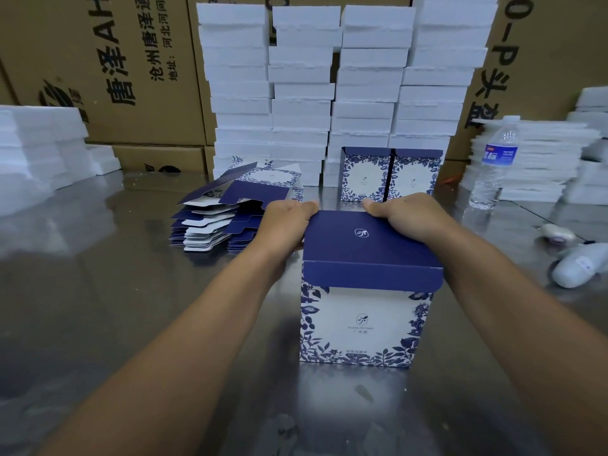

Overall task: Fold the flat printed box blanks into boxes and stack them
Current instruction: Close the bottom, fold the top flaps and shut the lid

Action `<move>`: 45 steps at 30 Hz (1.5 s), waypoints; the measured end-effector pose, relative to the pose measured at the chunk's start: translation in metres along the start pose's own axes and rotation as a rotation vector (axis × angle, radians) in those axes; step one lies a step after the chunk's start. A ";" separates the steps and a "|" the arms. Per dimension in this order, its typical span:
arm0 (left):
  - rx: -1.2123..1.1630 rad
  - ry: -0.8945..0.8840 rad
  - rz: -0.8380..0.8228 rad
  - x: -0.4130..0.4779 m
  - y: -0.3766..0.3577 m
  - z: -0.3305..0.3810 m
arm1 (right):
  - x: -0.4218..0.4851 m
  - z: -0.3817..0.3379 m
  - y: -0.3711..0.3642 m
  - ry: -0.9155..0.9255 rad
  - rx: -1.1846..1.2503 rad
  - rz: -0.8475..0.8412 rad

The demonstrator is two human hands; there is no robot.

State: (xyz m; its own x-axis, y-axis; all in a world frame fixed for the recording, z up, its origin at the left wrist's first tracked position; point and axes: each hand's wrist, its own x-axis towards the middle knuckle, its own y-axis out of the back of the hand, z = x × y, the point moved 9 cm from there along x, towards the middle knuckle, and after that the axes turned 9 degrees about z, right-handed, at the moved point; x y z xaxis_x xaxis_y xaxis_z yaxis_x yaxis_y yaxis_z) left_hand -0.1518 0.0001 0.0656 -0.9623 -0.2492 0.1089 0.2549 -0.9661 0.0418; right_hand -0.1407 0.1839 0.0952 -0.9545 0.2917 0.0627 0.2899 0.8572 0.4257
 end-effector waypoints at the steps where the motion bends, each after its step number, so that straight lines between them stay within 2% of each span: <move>1: -0.013 0.007 -0.001 0.000 -0.001 0.000 | -0.001 0.000 0.000 -0.004 0.017 -0.002; 7: -0.006 0.023 -0.002 0.000 -0.001 -0.001 | -0.011 0.017 0.016 -0.129 0.208 0.116; 13: -0.010 0.031 -0.006 -0.002 -0.001 0.000 | -0.015 0.013 0.020 -0.114 0.201 0.116; 21: 0.002 0.021 0.013 -0.007 0.004 0.005 | -0.018 0.023 0.015 -0.162 0.330 0.116; 25: 0.288 -0.234 0.058 -0.019 0.017 0.039 | -0.015 0.023 0.018 -0.133 0.294 0.110; 28: 0.446 -0.478 -0.102 -0.055 0.013 0.062 | -0.011 0.021 0.020 -0.087 0.266 0.113; 31: 0.457 -0.702 -0.205 -0.100 0.009 0.068 | -0.005 0.022 0.020 -0.068 0.268 0.125; 35: 0.362 -0.818 -0.103 -0.116 0.010 0.058 | 0.001 0.021 0.023 0.056 0.203 0.186; 39: 0.277 -0.865 -0.011 -0.102 0.010 0.049 | -0.010 0.008 0.040 0.325 0.225 0.310; 45: 0.206 -0.823 0.076 -0.068 -0.001 0.038 | -0.042 -0.012 0.024 0.678 0.298 0.179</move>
State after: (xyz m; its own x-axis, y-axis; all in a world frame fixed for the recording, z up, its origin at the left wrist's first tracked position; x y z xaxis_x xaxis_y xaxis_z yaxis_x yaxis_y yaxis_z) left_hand -0.0831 0.0209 0.0961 -0.5864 -0.1073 0.8029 0.4050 -0.8973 0.1759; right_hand -0.0946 0.1872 0.1133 -0.6974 0.1945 0.6897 0.3586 0.9280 0.1009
